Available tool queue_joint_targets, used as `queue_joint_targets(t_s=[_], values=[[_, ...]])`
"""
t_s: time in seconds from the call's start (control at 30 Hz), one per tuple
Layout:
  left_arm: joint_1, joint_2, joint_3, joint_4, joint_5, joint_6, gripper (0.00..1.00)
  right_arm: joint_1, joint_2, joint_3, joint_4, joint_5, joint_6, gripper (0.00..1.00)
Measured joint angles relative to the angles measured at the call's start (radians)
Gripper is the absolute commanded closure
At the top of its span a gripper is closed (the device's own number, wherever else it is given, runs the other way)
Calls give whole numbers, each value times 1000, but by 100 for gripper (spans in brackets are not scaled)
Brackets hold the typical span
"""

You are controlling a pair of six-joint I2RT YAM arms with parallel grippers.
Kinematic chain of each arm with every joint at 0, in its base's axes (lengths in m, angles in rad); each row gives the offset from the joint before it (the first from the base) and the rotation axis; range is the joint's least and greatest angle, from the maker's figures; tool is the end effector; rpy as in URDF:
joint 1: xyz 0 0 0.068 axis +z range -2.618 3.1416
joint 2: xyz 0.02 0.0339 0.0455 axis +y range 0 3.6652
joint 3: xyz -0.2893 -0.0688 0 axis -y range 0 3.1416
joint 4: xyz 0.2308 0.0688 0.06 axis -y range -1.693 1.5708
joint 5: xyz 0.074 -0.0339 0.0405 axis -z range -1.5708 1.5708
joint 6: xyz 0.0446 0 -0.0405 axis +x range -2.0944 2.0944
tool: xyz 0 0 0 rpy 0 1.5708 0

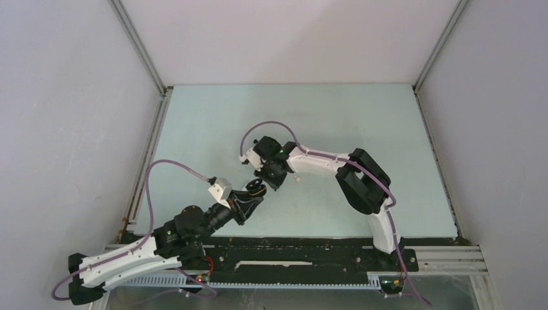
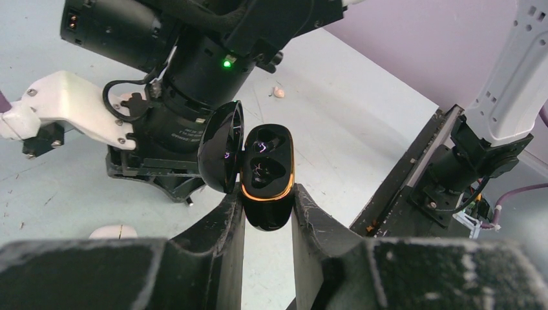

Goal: Insert the wireless bluetooth earbuds into the charging case
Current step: Pick up the earbud from the center of the board.

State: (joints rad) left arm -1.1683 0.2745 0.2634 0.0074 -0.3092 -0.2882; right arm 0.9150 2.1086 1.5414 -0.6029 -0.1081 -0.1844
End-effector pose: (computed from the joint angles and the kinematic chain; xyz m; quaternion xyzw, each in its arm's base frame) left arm 0.0475 -0.0770 0.2489 0.1998 0.6796 -0.3827 0.5931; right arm 0.2653 0.3527 0.1796 -0.5204 0.8288 0.1204 0.1667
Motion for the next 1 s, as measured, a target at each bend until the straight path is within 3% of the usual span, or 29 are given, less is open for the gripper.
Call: queue_joint_targets(t_s=[0.23, 0.5, 0.7, 0.8, 1.0], values=[[0, 27, -5, 13, 5, 0, 100, 2, -72, -77, 5, -59, -93, 82], [-1, 16, -5, 14, 9, 0, 100, 26, -218, -314, 32, -85, -314, 78], [-1, 24, -5, 16, 16, 0, 100, 50, -307, -432, 48, -83, -446, 55], [-1, 29, -5, 16, 25, 0, 100, 46, -337, -443, 49, -115, -449, 41], [-1, 11, -2, 31, 27, 0, 100, -4, -416, -420, 42, -187, -307, 47]])
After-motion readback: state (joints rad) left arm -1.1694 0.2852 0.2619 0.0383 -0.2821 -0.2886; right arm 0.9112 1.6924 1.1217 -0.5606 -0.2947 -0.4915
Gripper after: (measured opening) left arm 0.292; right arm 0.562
